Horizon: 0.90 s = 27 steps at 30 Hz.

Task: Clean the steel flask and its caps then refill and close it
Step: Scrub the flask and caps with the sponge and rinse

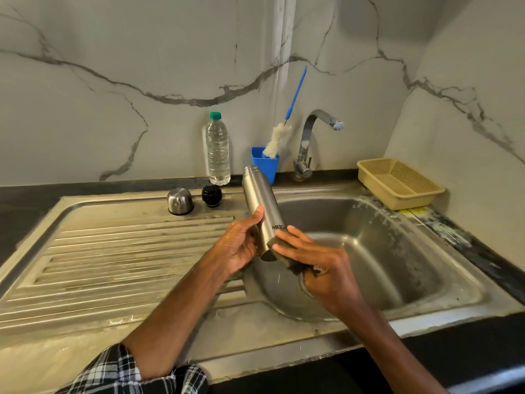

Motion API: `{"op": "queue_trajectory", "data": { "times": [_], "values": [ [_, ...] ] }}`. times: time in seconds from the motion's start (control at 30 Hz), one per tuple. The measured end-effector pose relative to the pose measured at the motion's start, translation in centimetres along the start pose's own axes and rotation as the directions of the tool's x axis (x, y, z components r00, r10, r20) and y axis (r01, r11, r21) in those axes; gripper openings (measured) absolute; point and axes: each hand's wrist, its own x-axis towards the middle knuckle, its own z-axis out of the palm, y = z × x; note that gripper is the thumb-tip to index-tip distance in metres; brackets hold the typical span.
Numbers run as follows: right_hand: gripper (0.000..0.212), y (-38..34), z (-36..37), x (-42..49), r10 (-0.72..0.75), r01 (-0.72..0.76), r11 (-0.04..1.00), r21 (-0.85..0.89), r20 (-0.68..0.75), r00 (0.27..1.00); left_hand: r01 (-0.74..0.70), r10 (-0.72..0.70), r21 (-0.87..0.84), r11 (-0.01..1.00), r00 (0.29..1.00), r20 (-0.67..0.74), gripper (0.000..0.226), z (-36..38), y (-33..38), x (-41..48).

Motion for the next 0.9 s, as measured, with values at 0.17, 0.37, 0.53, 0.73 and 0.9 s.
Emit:
{"op": "queue_trajectory", "data": {
  "times": [0.17, 0.37, 0.53, 0.73, 0.9],
  "values": [
    [0.077, 0.8, -0.3, 0.9, 0.171, -0.173, 0.985, -0.005, -0.137, 0.976, 0.000, 0.001, -0.003, 1.000, 0.999, 0.042, 0.090, 0.4, -0.5, 0.2],
    [0.068, 0.4, 0.5, -0.4, -0.025, 0.025, 0.998, 0.049, -0.015, 1.000, 0.007, -0.007, -0.007, 1.000, 1.000, 0.011, 0.062, -0.3, -0.4, 0.4],
    [0.064, 0.6, 0.2, 0.4, 0.019, -0.023, 0.999, -0.023, -0.139, 0.990, -0.018, 0.017, -0.028, 0.999, 1.000, -0.021, 0.068, 0.0, -0.8, 0.5],
    [0.061, 0.9, -0.2, 0.1, 0.029, -0.024, 0.999, 0.029, -0.156, 0.987, -0.017, 0.016, -0.047, 0.999, 1.000, -0.019, 0.067, 0.4, -0.9, 0.2],
    [0.070, 0.0, -0.1, -0.2, 0.063, -0.065, 0.998, -0.015, -0.077, 0.995, -0.028, 0.026, -0.046, 0.999, 0.999, -0.032, 0.056, 0.7, -0.7, -0.2]
  ]
}}
